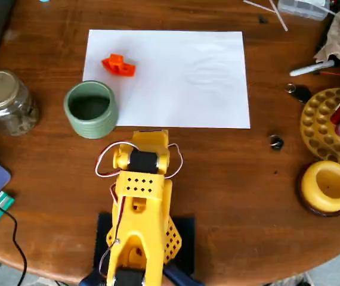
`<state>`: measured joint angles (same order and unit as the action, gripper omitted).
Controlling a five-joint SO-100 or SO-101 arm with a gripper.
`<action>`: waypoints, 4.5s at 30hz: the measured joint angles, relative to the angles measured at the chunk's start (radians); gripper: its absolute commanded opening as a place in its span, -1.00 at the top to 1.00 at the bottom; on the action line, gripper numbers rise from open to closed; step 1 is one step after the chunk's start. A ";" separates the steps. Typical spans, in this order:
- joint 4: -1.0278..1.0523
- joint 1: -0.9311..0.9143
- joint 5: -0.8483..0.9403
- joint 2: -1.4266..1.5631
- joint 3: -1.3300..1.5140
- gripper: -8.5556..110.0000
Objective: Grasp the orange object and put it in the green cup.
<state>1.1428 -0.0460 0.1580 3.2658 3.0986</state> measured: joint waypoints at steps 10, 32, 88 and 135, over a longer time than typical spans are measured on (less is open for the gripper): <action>0.000 0.000 0.000 0.000 0.000 0.86; -0.304 0.058 -0.885 -0.002 0.000 0.86; -1.695 0.278 -1.638 -1.539 -0.449 0.86; -1.405 0.318 -1.701 -1.749 -0.778 0.62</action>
<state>-0.2623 0.2715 -1.5432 1.5171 2.3209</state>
